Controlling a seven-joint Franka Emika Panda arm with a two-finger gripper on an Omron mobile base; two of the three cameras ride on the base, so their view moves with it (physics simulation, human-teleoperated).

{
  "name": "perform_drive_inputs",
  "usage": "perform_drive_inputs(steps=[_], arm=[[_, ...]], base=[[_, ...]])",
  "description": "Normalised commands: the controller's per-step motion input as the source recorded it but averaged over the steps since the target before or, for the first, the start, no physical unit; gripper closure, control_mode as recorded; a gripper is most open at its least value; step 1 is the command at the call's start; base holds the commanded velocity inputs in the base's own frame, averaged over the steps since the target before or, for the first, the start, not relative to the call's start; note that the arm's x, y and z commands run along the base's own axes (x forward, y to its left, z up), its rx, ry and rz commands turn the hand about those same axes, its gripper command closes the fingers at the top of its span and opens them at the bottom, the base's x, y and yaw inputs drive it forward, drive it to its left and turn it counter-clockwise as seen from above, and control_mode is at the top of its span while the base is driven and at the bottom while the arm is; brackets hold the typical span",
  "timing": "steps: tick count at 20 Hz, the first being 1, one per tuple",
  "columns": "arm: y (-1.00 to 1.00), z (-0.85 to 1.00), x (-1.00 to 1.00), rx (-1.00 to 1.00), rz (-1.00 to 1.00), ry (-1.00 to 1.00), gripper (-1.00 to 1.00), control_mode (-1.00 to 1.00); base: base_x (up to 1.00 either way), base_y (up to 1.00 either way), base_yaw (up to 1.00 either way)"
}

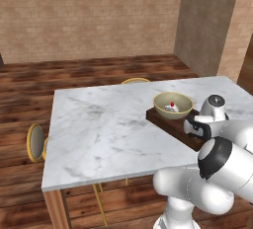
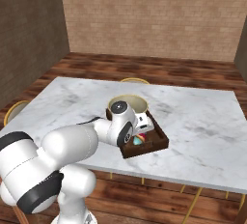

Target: Place the bowl with cake and the cupcake onto the tray.

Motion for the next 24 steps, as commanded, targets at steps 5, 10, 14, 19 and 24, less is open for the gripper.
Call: perform_drive_inputs(steps=[5,10,14,19,24], arm=[[0.00,0.00,0.00,0.00,0.00,0.00,-1.00,-1.00],[0.00,0.00,0.00,0.00,0.00,0.00,-1.00,-1.00],[0.00,0.05,0.00,0.00,0.00,0.00,-1.00,-1.00],[0.00,0.11,0.00,0.00,0.00,0.00,-1.00,-1.00],[0.00,0.24,0.00,0.00,0.00,0.00,-1.00,-1.00]], base=[[0.00,0.00,0.00],[0.00,0.00,0.00],[0.00,0.00,0.00],[0.00,0.00,0.00],[0.00,0.00,0.00]])
